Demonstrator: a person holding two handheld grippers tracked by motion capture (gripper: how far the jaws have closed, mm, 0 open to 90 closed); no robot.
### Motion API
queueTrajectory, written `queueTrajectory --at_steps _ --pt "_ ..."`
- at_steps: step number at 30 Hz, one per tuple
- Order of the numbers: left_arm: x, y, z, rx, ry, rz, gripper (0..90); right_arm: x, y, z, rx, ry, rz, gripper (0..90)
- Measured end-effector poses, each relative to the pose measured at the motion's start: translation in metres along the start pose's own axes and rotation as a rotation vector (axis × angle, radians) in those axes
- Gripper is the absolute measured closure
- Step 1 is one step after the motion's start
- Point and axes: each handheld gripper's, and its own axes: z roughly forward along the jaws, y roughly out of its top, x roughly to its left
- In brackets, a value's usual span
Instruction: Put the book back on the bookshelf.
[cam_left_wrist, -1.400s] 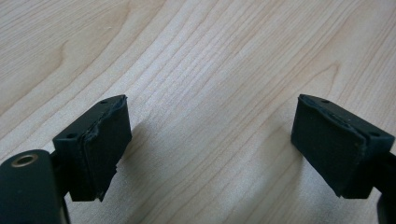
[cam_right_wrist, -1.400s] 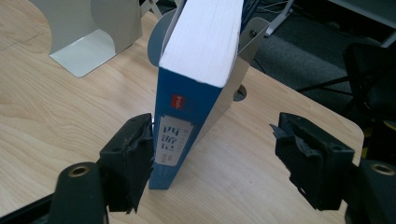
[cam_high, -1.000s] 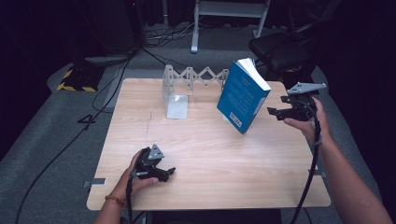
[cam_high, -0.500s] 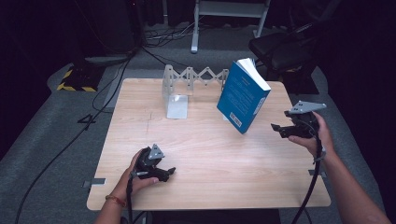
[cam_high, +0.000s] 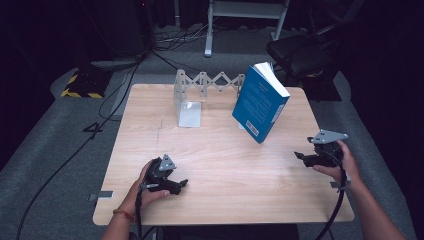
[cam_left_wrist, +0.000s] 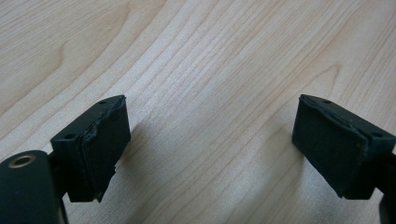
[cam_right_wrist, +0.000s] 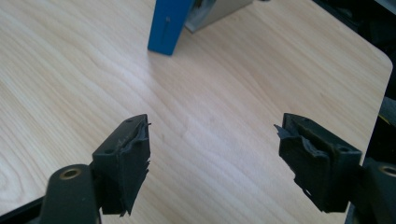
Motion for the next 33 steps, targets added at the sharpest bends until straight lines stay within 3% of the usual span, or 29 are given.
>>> queueTrajectory --at_steps 7,11,13,14,16,18,25,33 --pt "0.000 0.000 0.000 0.000 0.000 0.000 11.8 0.002 -0.038 -0.002 -0.026 0.012 0.021 25.8" --pt "0.000 0.000 0.000 0.000 0.000 0.001 11.8 0.004 -0.060 -0.001 -0.003 0.006 0.029 25.6" --pt "0.000 0.000 0.000 0.000 0.000 0.000 11.8 0.003 -0.075 -0.001 -0.008 0.015 0.061 25.6" --pt "0.000 0.000 0.000 0.000 0.000 0.000 11.8 0.003 -0.087 -0.001 -0.003 0.030 0.103 25.6" --pt "0.000 0.000 0.000 0.001 0.000 0.000 11.8 0.004 -0.098 -0.002 0.000 0.018 0.118 25.5" --pt "0.000 0.000 0.000 0.000 0.000 0.000 11.8 0.004 -0.103 -0.003 0.002 0.023 0.132 25.3" --pt "0.000 0.000 0.000 0.001 0.000 0.000 11.8 0.000 -0.129 -0.009 -0.039 0.070 0.282 20.5" --pt "0.000 0.000 0.000 0.000 0.007 -0.001 11.5 0.001 -0.131 -0.011 -0.031 0.055 0.309 19.8"
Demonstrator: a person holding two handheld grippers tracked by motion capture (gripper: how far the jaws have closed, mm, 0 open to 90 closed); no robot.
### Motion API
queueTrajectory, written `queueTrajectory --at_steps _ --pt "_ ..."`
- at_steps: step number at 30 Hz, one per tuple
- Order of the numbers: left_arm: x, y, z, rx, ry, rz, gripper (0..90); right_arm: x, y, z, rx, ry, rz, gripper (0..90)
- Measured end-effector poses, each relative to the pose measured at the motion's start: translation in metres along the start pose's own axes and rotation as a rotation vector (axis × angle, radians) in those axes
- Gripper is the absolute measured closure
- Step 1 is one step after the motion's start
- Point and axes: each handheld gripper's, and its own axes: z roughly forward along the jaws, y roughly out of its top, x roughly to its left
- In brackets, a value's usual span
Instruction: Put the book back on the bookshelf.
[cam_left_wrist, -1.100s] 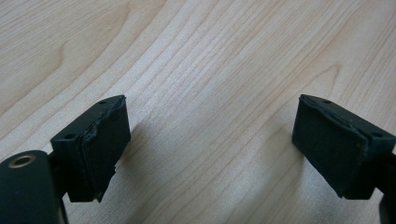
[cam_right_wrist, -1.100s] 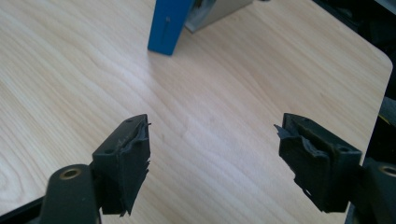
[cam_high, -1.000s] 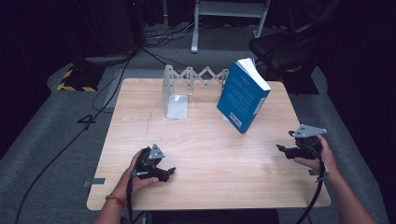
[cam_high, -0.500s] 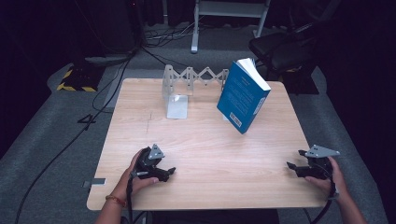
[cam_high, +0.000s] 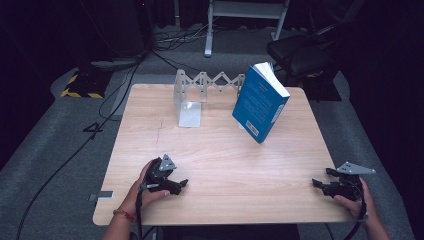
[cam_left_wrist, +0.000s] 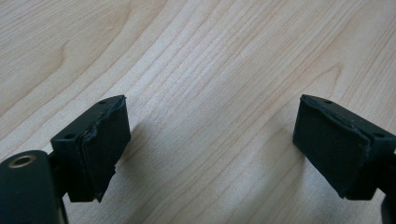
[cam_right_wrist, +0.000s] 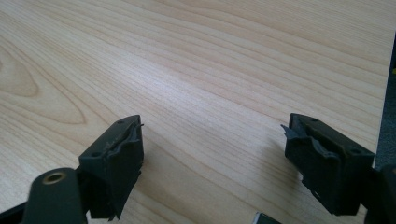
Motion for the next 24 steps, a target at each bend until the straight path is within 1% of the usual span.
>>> queueTrajectory --at_steps 12,15,17,19,20,24 --pt "0.0010 0.0012 0.0015 0.000 -0.007 0.002 10.1 -0.0002 0.0007 0.0008 0.001 -0.003 0.001 19.5" --pt "0.0014 0.0017 0.0016 0.003 -0.003 0.008 9.7 -0.0003 0.0018 0.0022 0.000 -0.008 0.003 19.5" --pt "0.0008 0.0020 0.0024 0.003 -0.006 -0.001 9.3 0.0002 0.0025 0.0029 0.000 -0.012 0.013 19.5" --pt "0.0006 0.0025 0.0029 0.004 -0.001 -0.007 8.6 0.0002 0.0025 0.0029 0.000 -0.013 0.013 19.5" --pt "0.0012 0.0029 0.0027 0.006 0.006 0.002 8.5 0.0002 0.0025 0.0029 0.000 -0.013 0.013 19.5" --pt "0.0014 0.0031 0.0029 0.007 0.007 0.001 8.4 0.0001 0.0025 0.0029 0.001 -0.012 0.012 19.5"
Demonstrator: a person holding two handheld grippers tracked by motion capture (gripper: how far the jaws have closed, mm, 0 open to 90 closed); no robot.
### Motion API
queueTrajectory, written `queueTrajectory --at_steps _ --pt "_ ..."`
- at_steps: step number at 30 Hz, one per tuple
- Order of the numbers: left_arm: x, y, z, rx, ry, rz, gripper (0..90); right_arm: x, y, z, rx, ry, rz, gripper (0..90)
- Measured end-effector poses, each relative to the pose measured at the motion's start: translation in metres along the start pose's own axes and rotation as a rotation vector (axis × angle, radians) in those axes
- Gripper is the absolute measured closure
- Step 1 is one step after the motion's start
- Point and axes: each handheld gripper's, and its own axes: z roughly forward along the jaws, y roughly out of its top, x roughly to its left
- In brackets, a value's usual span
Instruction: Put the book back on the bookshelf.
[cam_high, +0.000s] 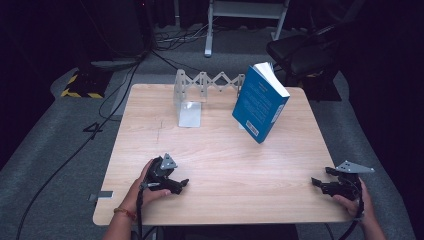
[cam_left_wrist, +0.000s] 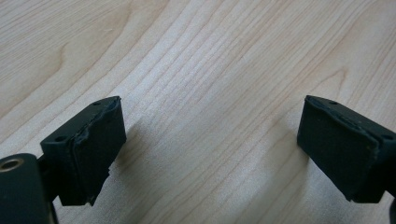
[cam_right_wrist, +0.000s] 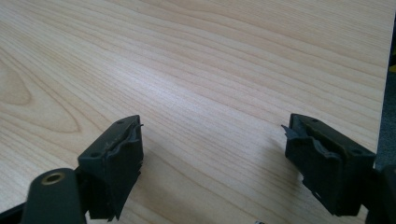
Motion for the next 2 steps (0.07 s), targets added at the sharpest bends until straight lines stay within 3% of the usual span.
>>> queueTrajectory --at_steps 2 --pt "-0.0001 0.0002 0.0004 0.000 -0.006 -0.005 8.3 0.0001 0.0000 0.0000 -0.001 -0.001 0.001 19.6"
